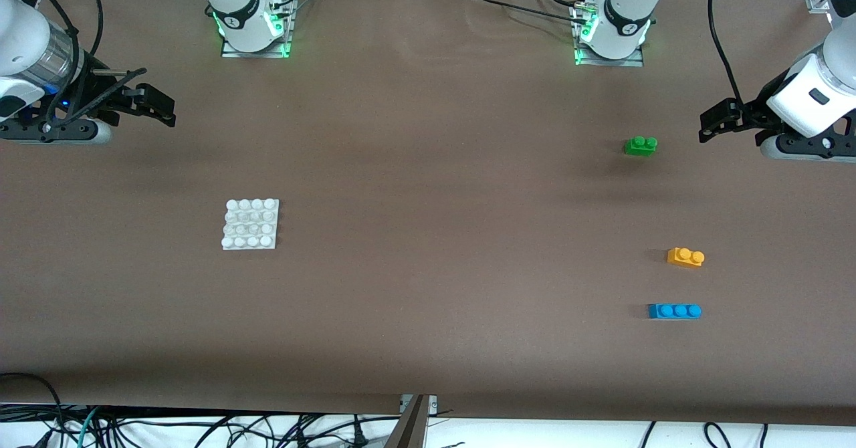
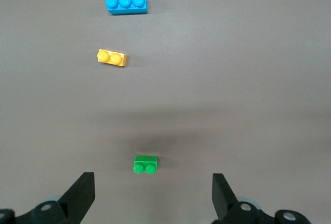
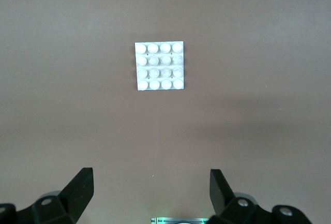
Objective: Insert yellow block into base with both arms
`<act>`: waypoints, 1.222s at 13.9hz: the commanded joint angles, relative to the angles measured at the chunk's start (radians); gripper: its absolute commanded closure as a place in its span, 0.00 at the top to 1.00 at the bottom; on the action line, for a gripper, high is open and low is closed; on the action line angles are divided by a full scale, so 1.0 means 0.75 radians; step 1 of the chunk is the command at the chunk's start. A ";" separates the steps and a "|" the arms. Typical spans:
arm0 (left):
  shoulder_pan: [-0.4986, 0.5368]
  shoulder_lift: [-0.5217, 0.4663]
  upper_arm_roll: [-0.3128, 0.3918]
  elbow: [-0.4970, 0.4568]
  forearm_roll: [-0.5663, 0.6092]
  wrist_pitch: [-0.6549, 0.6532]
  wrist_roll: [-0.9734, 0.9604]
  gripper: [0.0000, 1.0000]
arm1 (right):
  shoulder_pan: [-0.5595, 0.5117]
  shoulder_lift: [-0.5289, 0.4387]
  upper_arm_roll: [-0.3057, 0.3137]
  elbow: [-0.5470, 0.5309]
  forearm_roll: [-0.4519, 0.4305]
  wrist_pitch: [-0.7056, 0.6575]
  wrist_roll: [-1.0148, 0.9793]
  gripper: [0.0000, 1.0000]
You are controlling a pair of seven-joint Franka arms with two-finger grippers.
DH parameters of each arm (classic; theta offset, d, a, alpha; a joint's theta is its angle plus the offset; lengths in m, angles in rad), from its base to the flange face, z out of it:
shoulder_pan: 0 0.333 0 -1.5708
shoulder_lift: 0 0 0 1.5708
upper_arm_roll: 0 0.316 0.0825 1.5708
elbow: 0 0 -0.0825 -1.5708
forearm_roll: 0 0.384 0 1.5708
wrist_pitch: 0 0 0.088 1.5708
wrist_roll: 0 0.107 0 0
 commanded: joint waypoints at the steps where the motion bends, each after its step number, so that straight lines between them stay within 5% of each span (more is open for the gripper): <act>1: 0.000 0.008 0.001 0.030 0.040 -0.028 0.024 1.00 | -0.019 0.005 0.009 0.034 0.001 -0.035 -0.031 0.99; 17: 0.004 0.008 0.004 0.032 0.040 -0.028 0.028 1.00 | -0.019 0.013 0.007 0.028 0.001 -0.031 -0.029 0.99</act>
